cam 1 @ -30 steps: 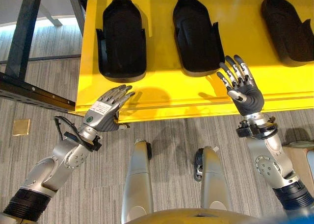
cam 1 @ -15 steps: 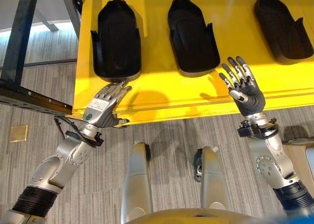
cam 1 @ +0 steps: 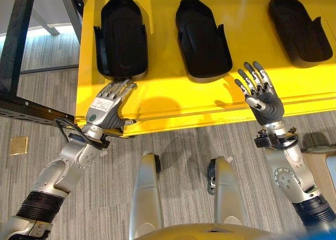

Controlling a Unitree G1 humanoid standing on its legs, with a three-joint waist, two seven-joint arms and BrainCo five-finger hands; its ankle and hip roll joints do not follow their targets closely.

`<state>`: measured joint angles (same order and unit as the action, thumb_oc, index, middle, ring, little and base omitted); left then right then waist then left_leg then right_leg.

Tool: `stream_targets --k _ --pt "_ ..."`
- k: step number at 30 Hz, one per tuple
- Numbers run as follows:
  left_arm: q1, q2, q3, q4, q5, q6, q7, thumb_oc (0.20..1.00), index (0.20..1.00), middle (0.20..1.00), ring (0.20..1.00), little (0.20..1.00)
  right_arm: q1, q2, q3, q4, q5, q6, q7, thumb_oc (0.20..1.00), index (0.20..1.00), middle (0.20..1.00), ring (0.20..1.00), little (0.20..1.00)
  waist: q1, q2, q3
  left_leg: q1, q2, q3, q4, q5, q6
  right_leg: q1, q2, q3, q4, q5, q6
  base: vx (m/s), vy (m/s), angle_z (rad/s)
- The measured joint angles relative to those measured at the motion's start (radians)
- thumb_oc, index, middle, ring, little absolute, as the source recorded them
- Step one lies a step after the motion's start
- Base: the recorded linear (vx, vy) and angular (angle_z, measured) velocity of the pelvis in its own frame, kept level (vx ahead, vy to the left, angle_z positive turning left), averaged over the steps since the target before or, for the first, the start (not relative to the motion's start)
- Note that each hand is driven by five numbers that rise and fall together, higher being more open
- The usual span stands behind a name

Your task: Move parts from the plastic box to the shelf.

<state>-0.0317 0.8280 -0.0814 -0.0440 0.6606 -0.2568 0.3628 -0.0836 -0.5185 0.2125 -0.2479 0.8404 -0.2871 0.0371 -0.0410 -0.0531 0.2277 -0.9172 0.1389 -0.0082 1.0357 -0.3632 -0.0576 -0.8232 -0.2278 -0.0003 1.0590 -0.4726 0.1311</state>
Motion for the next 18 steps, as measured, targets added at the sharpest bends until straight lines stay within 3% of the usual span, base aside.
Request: stream_targets --k 10,18 --pt "0.028 -0.009 -0.008 -0.001 -0.004 -0.002 0.003 1.0 1.0 1.0 1.0 1.0 0.004 -0.001 -0.001 0.0 0.0 0.004 0.0 1.0 1.0 1.0 1.0 1.0 0.0 0.0 -0.009 -0.011 0.0 -0.001 0.004 0.004 -0.002 -0.011 0.001 0.001 0.006 0.003 0.0 -0.02 0.0 0.0" --pt "0.12 -0.001 -0.005 -0.055 -0.056 -0.055 -0.057 1.0 1.0 1.0 1.0 1.0 0.006 -0.002 -0.003 -0.002 0.0 0.004 0.001 1.0 1.0 1.0 1.0 1.0 0.006 0.0 -0.008 -0.025 0.0 -0.001 0.003 0.006 -0.005 -0.028 0.002 0.003 0.009 0.004 -0.001 -0.01 -0.001 0.0"
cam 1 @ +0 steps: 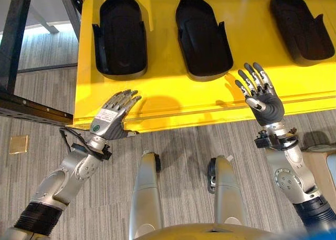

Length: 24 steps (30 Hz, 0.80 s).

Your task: Move parts from the plastic box to the shelf.

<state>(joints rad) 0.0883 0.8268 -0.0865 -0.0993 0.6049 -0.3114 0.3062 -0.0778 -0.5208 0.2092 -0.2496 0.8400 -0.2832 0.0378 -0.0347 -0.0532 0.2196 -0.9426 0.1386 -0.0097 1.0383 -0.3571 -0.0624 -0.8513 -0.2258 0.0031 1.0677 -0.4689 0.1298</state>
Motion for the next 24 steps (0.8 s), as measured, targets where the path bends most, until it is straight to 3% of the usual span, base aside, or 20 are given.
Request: stream_targets --k 9,24 --pt "0.038 0.012 0.005 -0.044 -0.076 -0.034 -0.039 1.0 1.0 1.0 1.0 1.0 0.068 -0.055 -0.006 -0.008 -0.162 -0.009 -0.007 1.0 1.0 1.0 1.0 1.0 -0.003 0.004 0.012 -0.001 -0.001 0.0 0.0 0.0 0.0 0.001 -0.001 0.0 -0.001 0.0 0.0 0.0 0.0 0.0" --pt "0.088 0.067 0.019 -0.081 -0.069 -0.07 0.006 1.0 1.0 1.0 1.0 1.0 0.273 -0.218 -0.15 -0.098 -0.755 -0.051 -0.128 1.0 1.0 1.0 1.0 1.0 -0.018 -0.003 0.043 0.001 -0.001 -0.003 0.002 -0.001 0.002 0.007 -0.001 -0.003 -0.005 0.002 0.003 0.0 0.0 0.0"
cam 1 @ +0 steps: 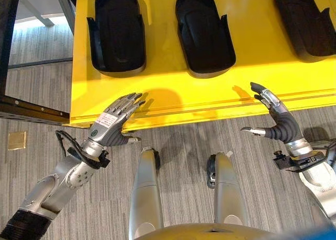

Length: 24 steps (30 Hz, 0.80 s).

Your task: Move parts from the plastic box to the shelf.

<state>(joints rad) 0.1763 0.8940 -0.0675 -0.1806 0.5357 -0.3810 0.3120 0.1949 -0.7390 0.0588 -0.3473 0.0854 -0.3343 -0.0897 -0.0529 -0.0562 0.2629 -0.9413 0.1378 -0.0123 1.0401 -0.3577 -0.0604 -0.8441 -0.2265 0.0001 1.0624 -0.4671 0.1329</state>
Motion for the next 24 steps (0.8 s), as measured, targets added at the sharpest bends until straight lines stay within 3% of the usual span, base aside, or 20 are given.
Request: stream_targets --k 5,6,9,14,24 --pt "0.002 0.002 -0.009 0.0 0.01 -0.011 0.002 1.0 1.0 1.0 1.0 1.0 -0.017 -0.101 -0.005 -0.03 -0.316 -0.01 -0.085 1.0 1.0 1.0 1.0 1.0 0.001 -0.001 0.0 0.006 0.0 0.0 0.001 -0.001 0.001 0.007 0.0 0.0 -0.001 0.001 0.002 0.0 0.0 0.0" --pt "0.002 0.003 -0.018 0.0 0.037 -0.02 0.0 1.0 1.0 1.0 1.0 1.0 -0.045 -0.148 0.008 -0.029 -0.453 -0.01 -0.112 1.0 1.0 1.0 1.0 1.0 0.0 -0.003 -0.001 0.014 0.0 0.0 -0.001 -0.001 0.002 0.017 0.001 0.0 -0.004 0.001 0.002 0.0 0.0 0.0" --pt "0.001 0.001 -0.032 -0.001 0.045 -0.028 0.002 1.0 1.0 1.0 1.0 1.0 -0.116 -0.139 0.046 -0.025 -0.577 -0.011 -0.139 1.0 1.0 1.0 1.0 1.0 0.004 -0.005 -0.002 0.018 0.002 0.0 -0.006 -0.001 0.003 0.018 0.003 0.0 -0.009 0.003 0.001 0.0 0.0 0.0" --pt "-0.011 -0.018 -0.049 0.003 0.076 -0.027 0.018 1.0 1.0 1.0 1.0 1.0 -0.307 -0.094 0.221 0.104 -0.702 0.006 -0.173 1.0 1.0 1.0 1.0 1.0 0.021 -0.008 -0.005 0.018 0.0 0.0 -0.005 -0.001 0.001 0.023 0.003 -0.001 -0.012 0.004 0.002 0.0 0.0 0.0" --pt "-0.014 -0.027 -0.073 0.008 0.087 -0.016 0.025 1.0 1.0 1.0 1.0 1.0 -0.402 -0.042 0.321 0.193 -0.737 0.044 -0.201 1.0 1.0 1.0 1.0 1.0 0.031 0.006 -0.012 0.024 -0.001 0.001 -0.008 0.0 0.003 0.027 0.002 -0.001 -0.012 0.004 0.002 0.0 0.0 0.0"
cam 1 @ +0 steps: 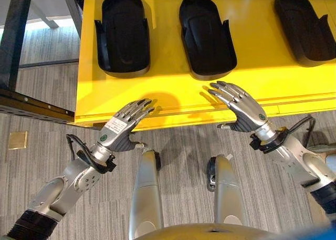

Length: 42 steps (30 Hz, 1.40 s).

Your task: Move parts from the plastic box to the shelf.

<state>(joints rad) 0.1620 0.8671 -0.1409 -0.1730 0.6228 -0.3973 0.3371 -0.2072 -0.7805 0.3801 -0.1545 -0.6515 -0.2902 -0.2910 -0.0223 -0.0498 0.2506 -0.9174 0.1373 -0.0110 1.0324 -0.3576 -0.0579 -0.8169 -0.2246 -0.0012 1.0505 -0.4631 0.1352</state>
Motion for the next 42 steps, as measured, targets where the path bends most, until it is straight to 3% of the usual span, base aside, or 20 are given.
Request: stream_targets --k 14,42 --pt "-0.008 -0.034 -0.008 0.01 0.034 0.004 0.035 1.0 1.0 1.0 1.0 1.0 -0.086 0.047 0.07 0.183 0.0 0.042 -0.037 1.0 1.0 1.0 1.0 1.0 0.012 0.015 0.001 0.002 -0.003 0.0 -0.003 0.003 0.002 0.001 -0.003 0.0 0.003 0.0 0.0 0.0 0.0 0.0" --pt "-0.022 -0.034 -0.018 0.01 0.032 0.023 0.04 1.0 1.0 1.0 1.0 1.0 -0.259 0.115 0.145 0.291 0.001 0.087 -0.066 1.0 1.0 1.0 1.0 1.0 0.041 0.036 0.009 0.002 -0.007 -0.002 -0.015 0.019 -0.003 -0.006 -0.005 0.0 0.016 -0.004 -0.007 0.0 0.0 0.0"
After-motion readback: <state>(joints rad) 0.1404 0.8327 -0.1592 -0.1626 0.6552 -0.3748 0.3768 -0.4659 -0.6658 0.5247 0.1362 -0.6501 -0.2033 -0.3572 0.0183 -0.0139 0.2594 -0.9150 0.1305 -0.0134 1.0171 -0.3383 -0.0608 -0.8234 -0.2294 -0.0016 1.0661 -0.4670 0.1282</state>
